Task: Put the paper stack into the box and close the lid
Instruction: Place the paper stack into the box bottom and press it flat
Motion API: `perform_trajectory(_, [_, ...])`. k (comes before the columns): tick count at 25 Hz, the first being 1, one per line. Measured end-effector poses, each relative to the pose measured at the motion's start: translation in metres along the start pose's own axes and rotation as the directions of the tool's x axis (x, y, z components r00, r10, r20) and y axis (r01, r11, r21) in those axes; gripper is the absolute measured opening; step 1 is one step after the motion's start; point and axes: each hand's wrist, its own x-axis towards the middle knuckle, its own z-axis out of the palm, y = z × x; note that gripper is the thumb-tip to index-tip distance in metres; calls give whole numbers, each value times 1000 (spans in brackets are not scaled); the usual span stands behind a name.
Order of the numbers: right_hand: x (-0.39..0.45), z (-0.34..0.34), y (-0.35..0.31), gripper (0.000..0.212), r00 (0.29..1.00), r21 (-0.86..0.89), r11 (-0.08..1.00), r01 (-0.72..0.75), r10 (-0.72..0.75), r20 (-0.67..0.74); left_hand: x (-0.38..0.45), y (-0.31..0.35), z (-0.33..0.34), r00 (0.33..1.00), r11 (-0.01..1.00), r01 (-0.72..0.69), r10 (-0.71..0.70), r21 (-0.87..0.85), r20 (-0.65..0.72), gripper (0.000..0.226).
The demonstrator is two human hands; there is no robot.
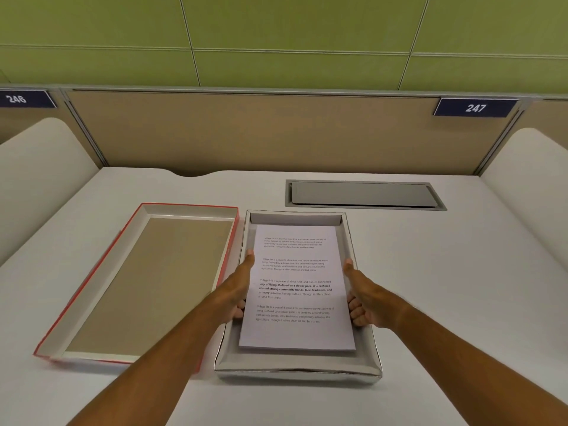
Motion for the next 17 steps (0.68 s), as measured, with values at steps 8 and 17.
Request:
perform_trajectory(8, [9, 1, -28, 64, 985, -88, 982, 169, -171, -21, -12, 22, 1, 997, 1000, -21, 21, 0, -69, 92])
perform_trajectory(17, [26, -1, -74, 66, 979, -40, 984, 174, -178, -102, 12, 60, 6, 989, 995, -81, 73, -62, -126, 81])
